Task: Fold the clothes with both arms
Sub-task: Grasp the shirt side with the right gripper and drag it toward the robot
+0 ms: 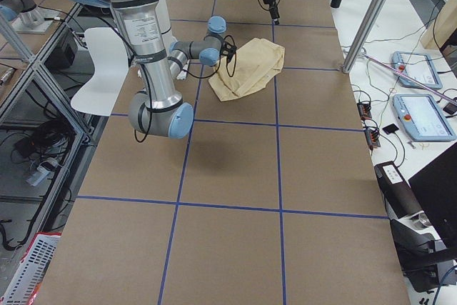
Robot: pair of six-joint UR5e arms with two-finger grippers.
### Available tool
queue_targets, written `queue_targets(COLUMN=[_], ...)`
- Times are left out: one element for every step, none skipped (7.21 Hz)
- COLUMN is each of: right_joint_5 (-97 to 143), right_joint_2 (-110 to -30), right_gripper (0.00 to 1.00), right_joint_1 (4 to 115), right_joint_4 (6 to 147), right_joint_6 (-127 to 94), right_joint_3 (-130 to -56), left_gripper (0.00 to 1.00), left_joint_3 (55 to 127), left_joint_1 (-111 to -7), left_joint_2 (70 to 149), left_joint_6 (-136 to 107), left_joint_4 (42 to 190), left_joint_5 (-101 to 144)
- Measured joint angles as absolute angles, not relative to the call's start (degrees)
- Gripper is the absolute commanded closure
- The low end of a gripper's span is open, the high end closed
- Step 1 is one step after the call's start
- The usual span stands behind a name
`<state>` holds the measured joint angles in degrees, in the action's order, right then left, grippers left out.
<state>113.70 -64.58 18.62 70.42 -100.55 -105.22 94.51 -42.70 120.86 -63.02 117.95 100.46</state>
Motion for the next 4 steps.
queue_targets(right_joint_5=[113.5,113.4,113.3,113.3], right_joint_2=[-63.4,-62.4,-61.6,-61.1], right_gripper=[1.00,1.00,0.63,0.01], right_joint_1=[16.3,14.8,14.1,13.8], right_joint_4=[70.4,70.3,70.2,70.1], right_joint_6=[-101.8,-102.3,-102.4,-102.5], right_joint_3=[-105.0,-104.6,-104.2,-104.1], left_gripper=[0.00,0.00,0.00,0.00], left_joint_3=[94.5,94.6,94.6,94.7], left_joint_1=[-42.7,-42.7,-42.6,-42.6], left_joint_2=[120.6,120.1,119.9,119.8], left_joint_6=[-63.0,-63.0,-63.0,-62.9], left_joint_4=[117.9,117.9,118.0,118.0], left_joint_5=[100.5,100.5,100.5,100.5])
